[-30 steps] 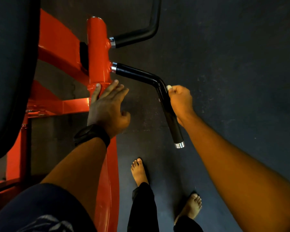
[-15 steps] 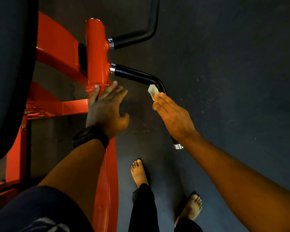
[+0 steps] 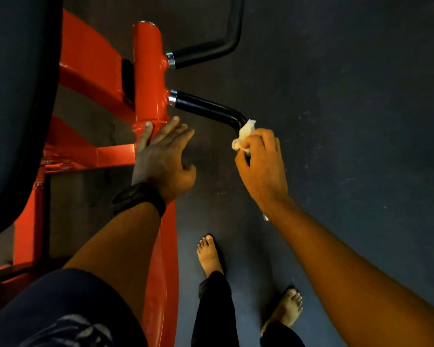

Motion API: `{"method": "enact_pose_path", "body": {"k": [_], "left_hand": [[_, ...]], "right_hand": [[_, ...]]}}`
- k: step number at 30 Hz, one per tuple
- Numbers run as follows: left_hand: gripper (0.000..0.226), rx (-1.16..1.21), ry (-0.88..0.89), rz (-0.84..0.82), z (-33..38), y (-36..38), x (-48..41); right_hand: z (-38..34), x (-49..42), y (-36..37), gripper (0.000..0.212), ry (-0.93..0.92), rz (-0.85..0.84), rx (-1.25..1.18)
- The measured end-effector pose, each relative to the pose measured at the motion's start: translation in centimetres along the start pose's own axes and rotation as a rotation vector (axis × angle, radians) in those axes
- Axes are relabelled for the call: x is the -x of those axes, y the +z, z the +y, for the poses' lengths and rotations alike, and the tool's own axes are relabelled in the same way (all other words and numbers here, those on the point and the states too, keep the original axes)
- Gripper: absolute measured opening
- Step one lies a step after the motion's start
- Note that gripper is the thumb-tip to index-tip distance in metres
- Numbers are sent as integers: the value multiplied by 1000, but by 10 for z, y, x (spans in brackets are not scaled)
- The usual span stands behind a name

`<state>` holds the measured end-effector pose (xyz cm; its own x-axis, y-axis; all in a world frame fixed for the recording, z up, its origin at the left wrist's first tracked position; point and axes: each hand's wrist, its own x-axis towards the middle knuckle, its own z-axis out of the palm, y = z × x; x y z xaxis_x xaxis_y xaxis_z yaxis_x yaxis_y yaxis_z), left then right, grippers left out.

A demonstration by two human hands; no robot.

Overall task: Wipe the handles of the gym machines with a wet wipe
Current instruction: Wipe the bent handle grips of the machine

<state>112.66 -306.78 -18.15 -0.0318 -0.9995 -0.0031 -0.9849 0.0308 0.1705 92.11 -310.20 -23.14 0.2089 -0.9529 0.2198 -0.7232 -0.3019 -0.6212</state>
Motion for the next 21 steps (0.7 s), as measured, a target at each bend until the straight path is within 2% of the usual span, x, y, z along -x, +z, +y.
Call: {"method": "enact_pose_path", "body": {"k": [3,6,8,12,14,16,19,21], "left_hand": [[72,-19,2,-12,0,0,1],[72,-17,-1,-11,0,-1,0],[73,-11,0,-6,0,0,1],[74,-17,0,-10,-1,1,0],[73,-9,-4,-11,-1,1,0],[73,-13,1,-11,-1,2,0],[72,-10,3,-9,-2,1,0],[73,-9,2,-7,-2,-1,0]], "right_hand": [[-8,-9,-9,17,64,1,-261],[-8,-6,-10,35,116,-29,-369],[-2,-5,-7,31,132,-26,-346],[20,-11,-4,18,259,64,-112],[25,-15,-7,16,292,71,-75],[20,-15,-8,22,266,51,-68],[8,-2,-4,34,144,-86,16],[5,-3,0,43,166,-114,-28]]}}
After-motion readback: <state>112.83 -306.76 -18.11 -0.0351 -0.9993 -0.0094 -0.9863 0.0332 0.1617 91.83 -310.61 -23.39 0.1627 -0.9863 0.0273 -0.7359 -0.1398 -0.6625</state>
